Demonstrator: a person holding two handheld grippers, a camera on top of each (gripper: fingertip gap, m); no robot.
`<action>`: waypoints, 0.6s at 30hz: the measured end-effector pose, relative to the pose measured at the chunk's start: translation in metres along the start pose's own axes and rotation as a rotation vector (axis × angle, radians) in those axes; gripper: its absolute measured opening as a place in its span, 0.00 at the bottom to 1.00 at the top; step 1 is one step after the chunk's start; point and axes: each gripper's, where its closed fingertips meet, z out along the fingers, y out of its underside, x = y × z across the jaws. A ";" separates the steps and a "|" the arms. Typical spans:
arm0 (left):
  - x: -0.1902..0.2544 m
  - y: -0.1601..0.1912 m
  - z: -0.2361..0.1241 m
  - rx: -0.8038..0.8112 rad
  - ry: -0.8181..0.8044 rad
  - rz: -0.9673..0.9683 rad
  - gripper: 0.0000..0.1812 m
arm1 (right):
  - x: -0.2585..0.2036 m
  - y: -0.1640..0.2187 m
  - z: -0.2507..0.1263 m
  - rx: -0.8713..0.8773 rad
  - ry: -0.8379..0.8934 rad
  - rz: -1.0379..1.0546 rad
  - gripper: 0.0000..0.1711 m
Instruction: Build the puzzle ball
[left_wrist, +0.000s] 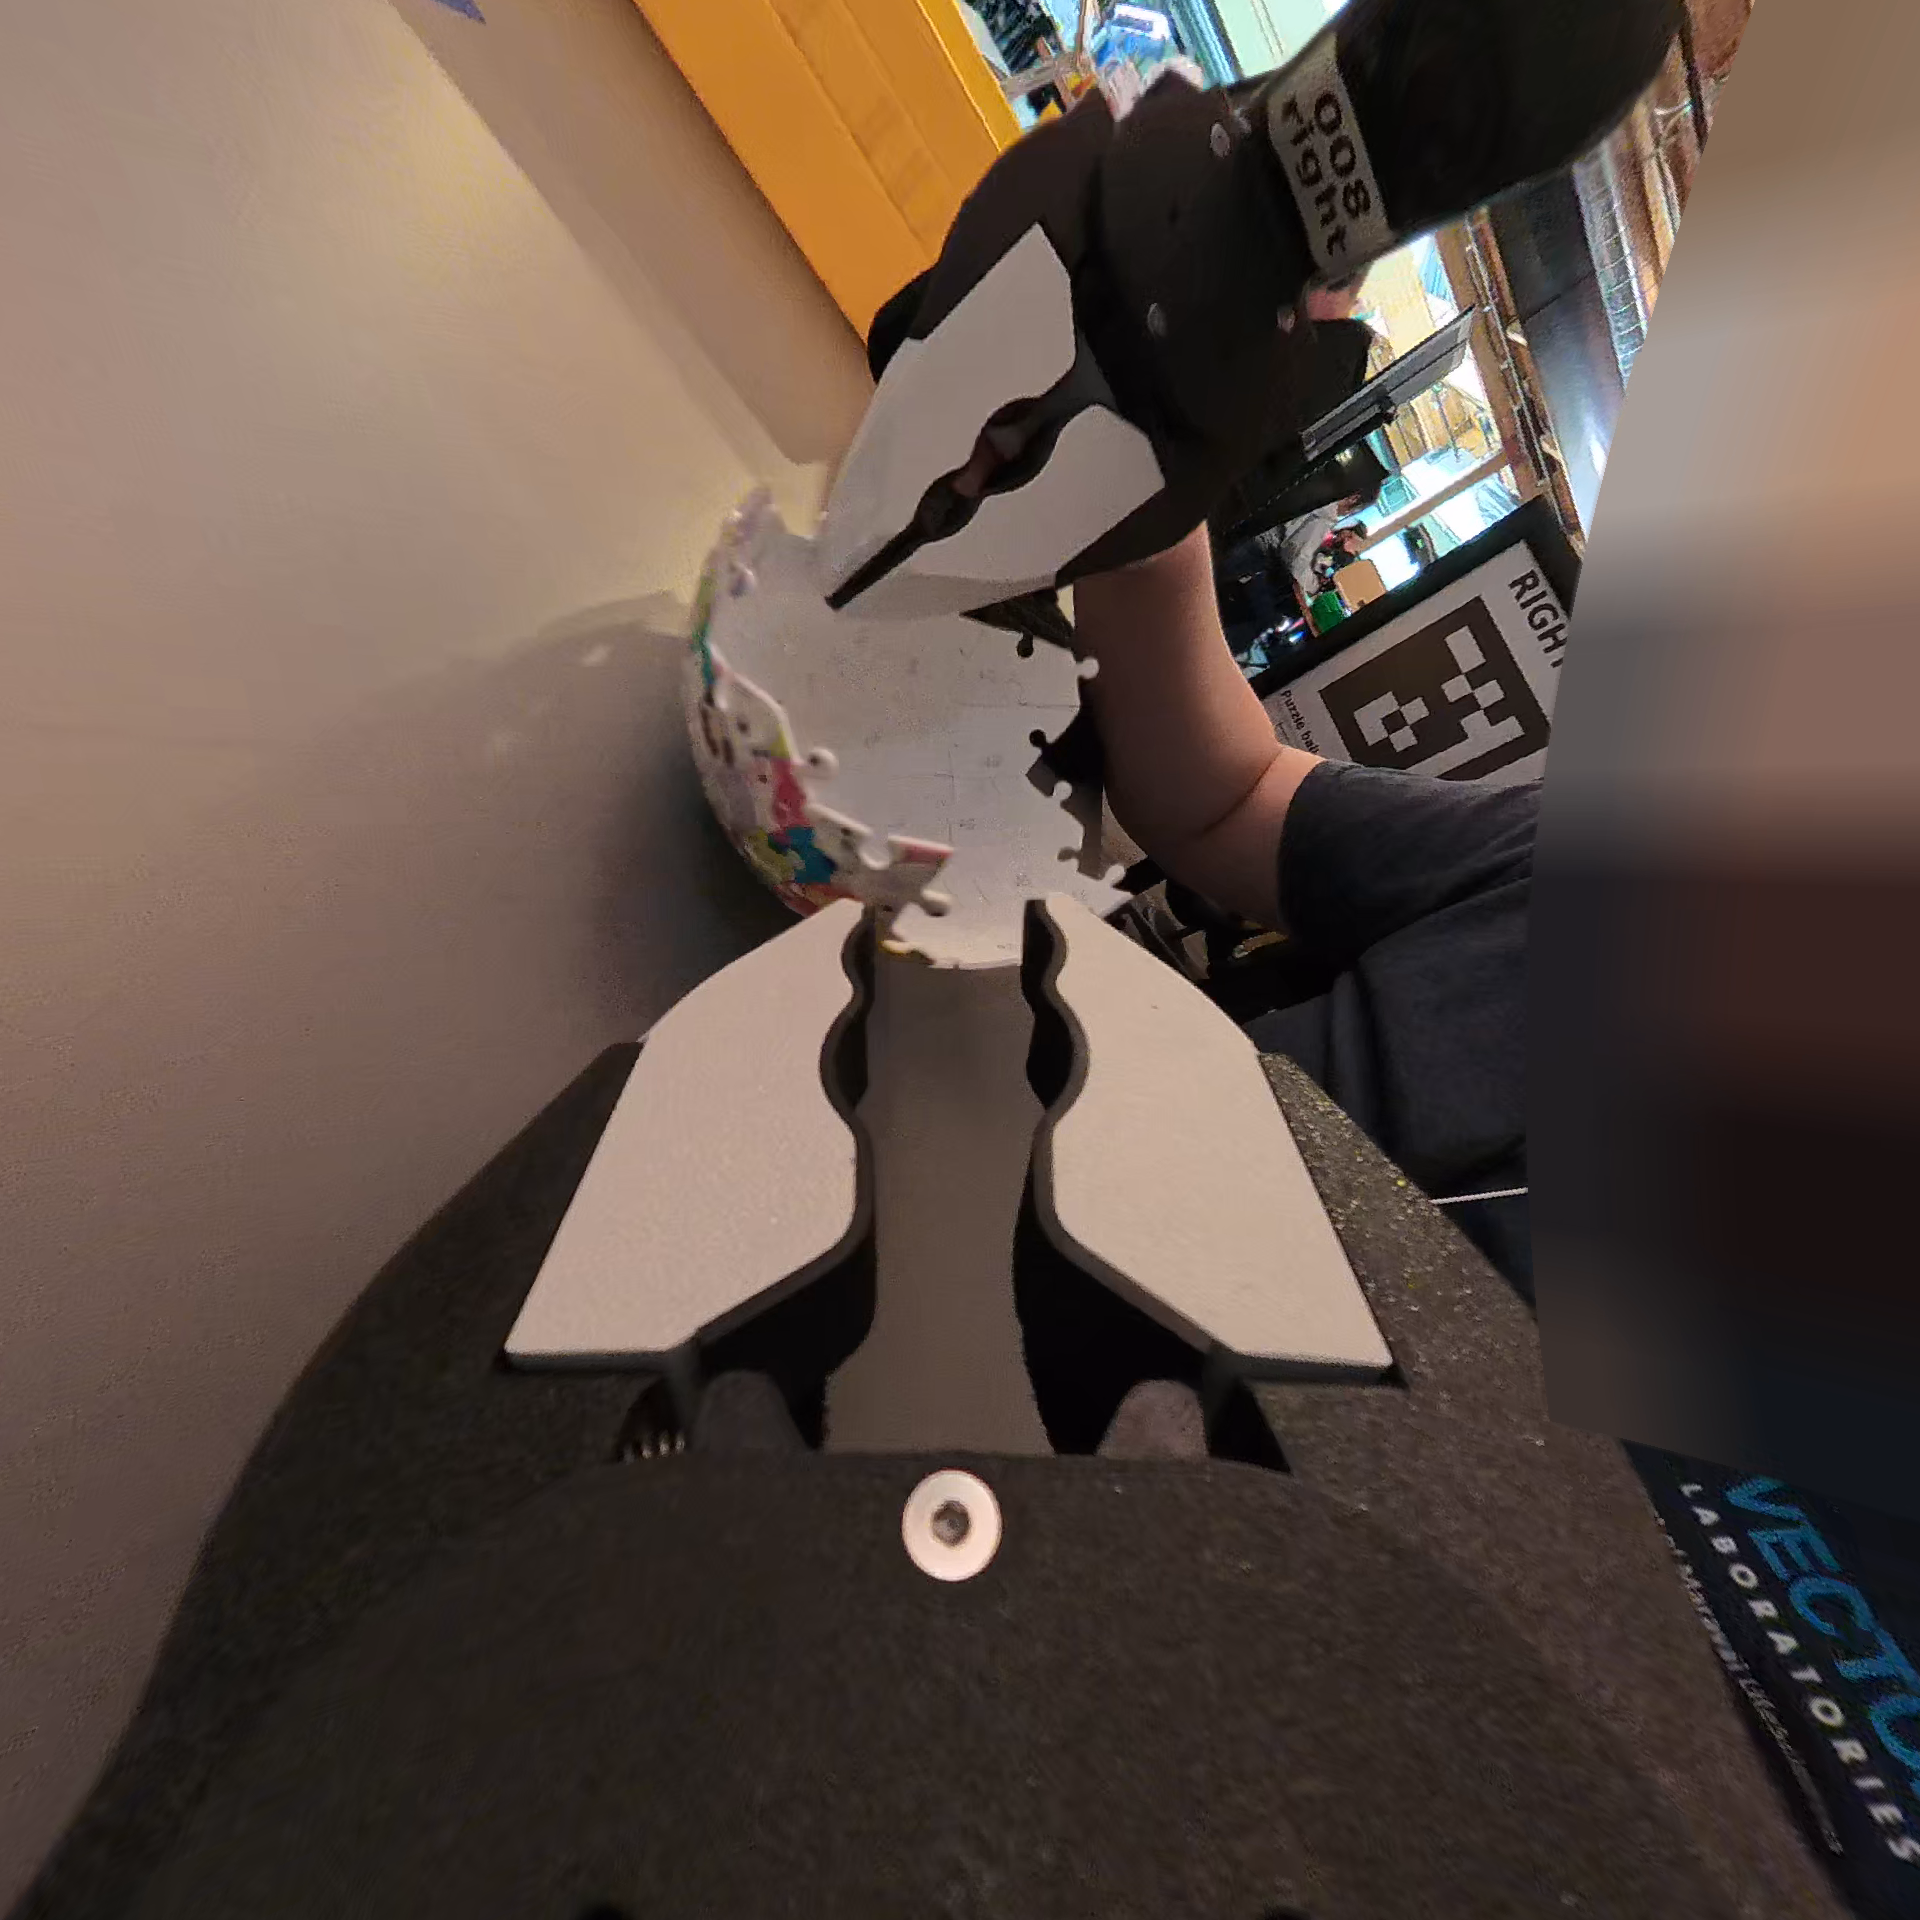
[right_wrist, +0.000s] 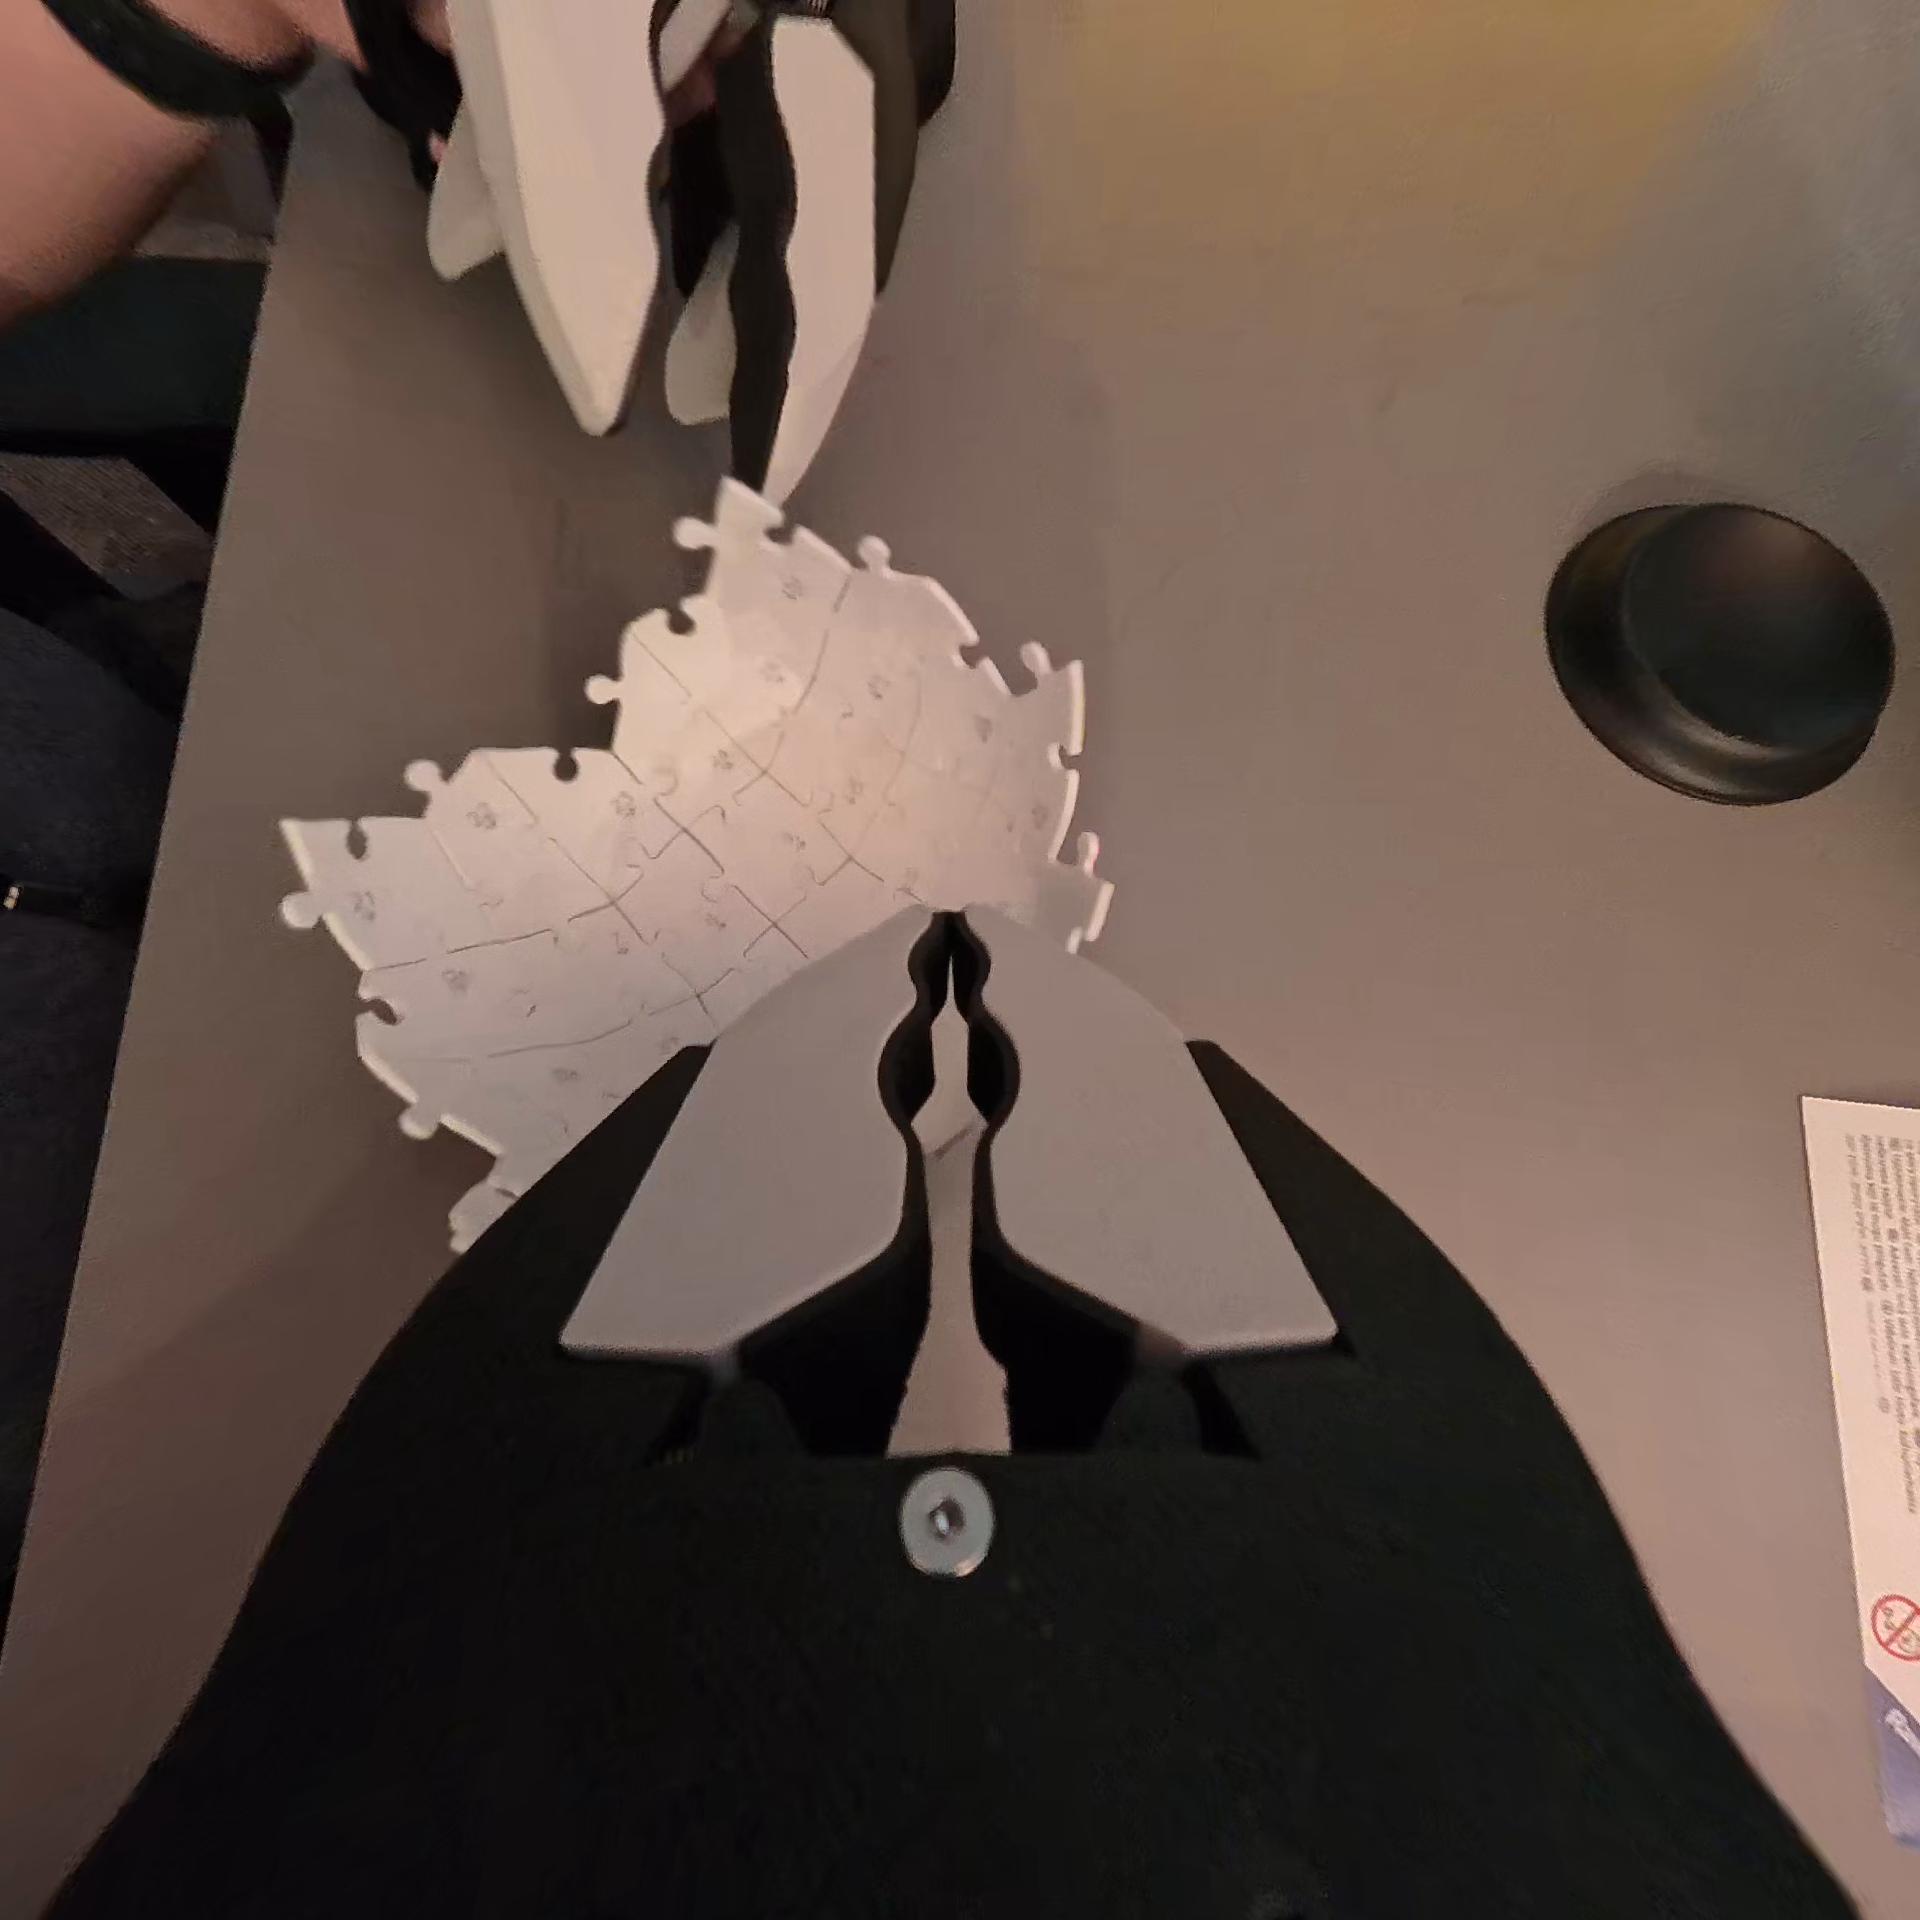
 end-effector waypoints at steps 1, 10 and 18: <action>0.000 0.001 0.002 0.003 -0.009 0.003 0.15 | 0.000 -0.001 -0.001 0.016 -0.009 0.011 0.01; -0.009 0.005 0.006 0.015 -0.075 -0.010 0.18 | -0.001 -0.003 -0.007 0.100 -0.046 0.053 0.01; -0.012 0.011 0.018 -0.005 -0.051 -0.040 0.18 | 0.000 0.007 -0.003 0.074 -0.070 0.086 0.01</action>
